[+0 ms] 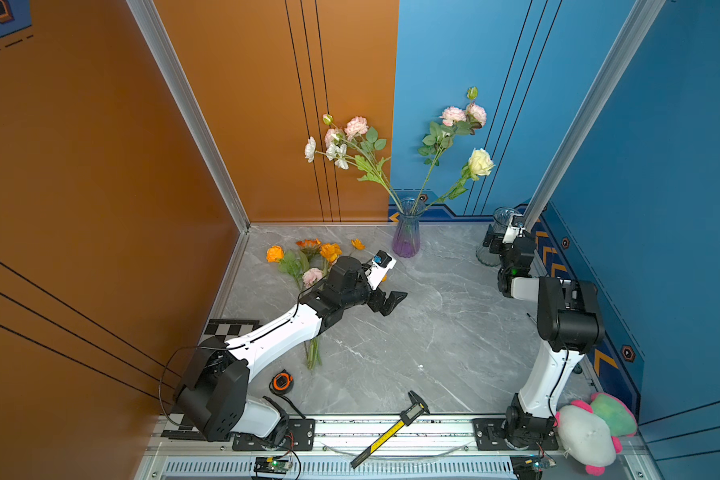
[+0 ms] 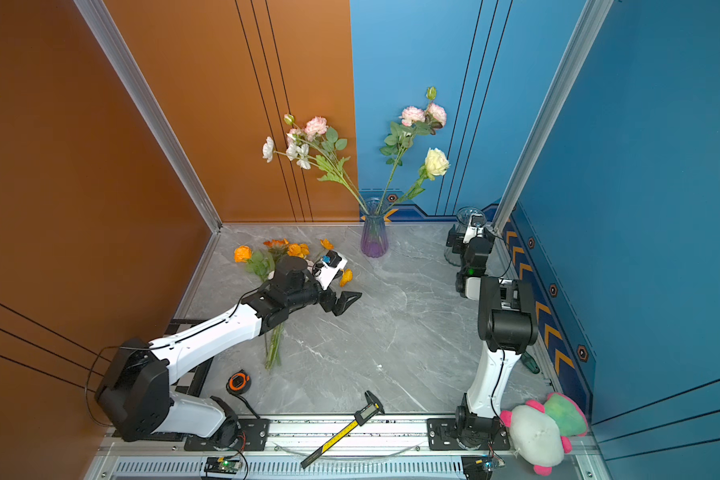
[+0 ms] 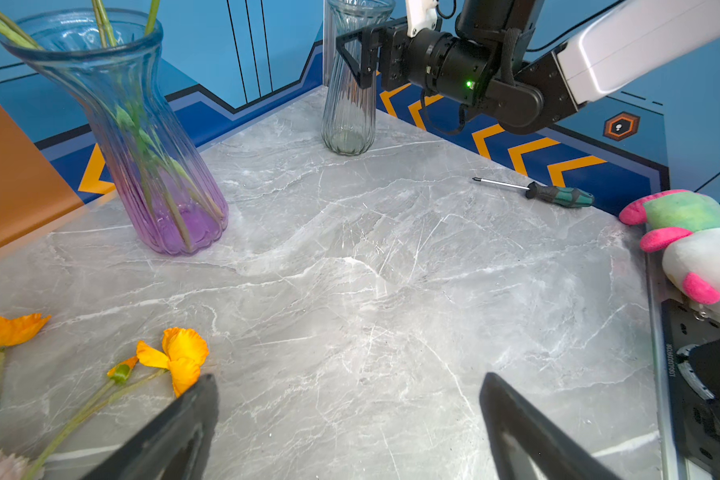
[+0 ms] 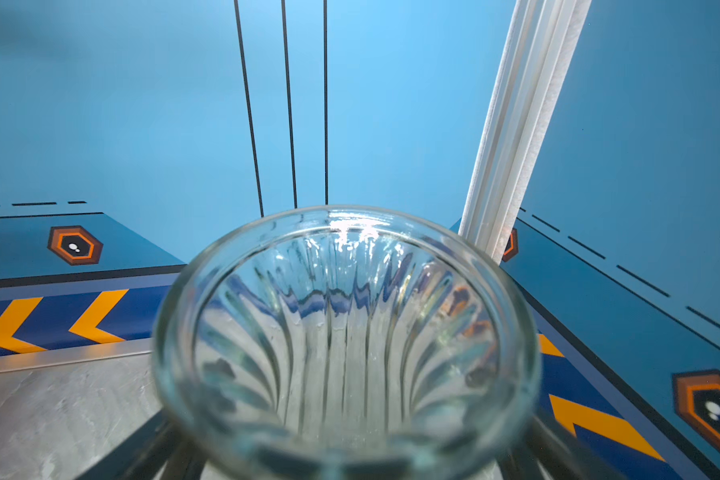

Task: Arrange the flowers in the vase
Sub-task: 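Grasp the clear vase with the right gripper while the left gripper moves forward, then carry the clear vase toward the table centre while the left gripper lowers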

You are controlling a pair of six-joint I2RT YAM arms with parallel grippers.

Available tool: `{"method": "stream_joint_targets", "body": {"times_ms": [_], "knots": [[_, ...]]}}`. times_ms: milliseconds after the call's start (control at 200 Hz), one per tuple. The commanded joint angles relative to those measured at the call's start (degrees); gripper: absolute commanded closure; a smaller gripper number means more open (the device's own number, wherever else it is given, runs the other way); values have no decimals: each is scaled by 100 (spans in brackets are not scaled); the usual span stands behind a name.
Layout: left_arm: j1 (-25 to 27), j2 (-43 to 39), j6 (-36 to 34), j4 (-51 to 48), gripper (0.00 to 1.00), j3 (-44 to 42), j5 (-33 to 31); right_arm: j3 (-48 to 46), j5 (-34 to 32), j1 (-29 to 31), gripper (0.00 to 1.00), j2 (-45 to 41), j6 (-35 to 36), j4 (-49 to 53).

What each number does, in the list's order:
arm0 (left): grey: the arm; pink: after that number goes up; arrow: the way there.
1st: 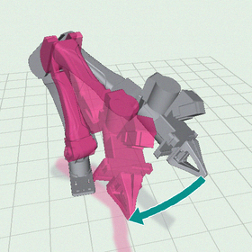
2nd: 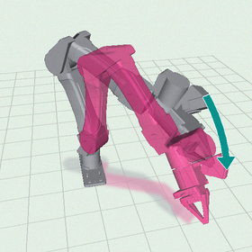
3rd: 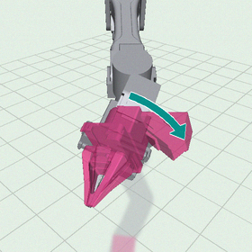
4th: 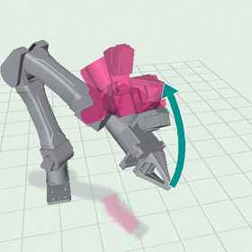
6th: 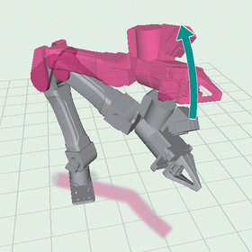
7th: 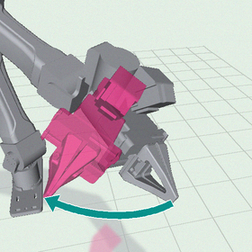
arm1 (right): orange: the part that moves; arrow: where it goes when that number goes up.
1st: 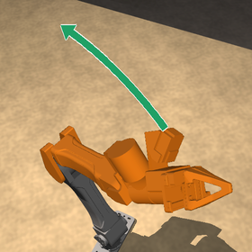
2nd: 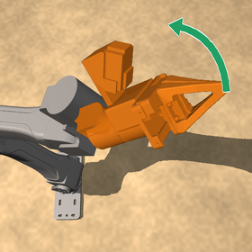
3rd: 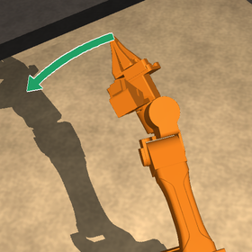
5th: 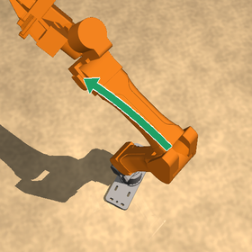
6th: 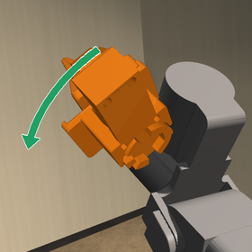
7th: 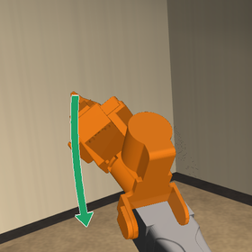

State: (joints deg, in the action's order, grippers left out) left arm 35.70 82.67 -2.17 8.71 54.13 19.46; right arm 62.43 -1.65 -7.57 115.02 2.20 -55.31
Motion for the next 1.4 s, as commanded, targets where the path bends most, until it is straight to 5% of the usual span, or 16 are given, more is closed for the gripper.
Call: {"method": "stream_joint_targets", "body": {"times_ms": [0, 145, 430, 611, 1121, 1397], "knots": [[36, 108, -126, -97, 2, 72, -81, 358, 83, -59, 0, 214, 68, -71], [60, 117, -176, -93, 2, 60, -115, 461, 129, -91, 2, 343, 44, -268], [71, 107, -213, -120, 2, 55, -127, 440, 429, -79, 46, 499, -17, -411], [110, 69, -234, -150, 2, 65, -151, 64, 530, 29, 64, 95, -76, -901], [169, -272, -436, -306, 2, 60, -394, -2260, 373, 1613, 89, -2840, -342, -1215], [464, -1754, 175, -1488, 2, -295, -2109, -3002, 316, 3151, 89, -3835, -614, -949]]}}
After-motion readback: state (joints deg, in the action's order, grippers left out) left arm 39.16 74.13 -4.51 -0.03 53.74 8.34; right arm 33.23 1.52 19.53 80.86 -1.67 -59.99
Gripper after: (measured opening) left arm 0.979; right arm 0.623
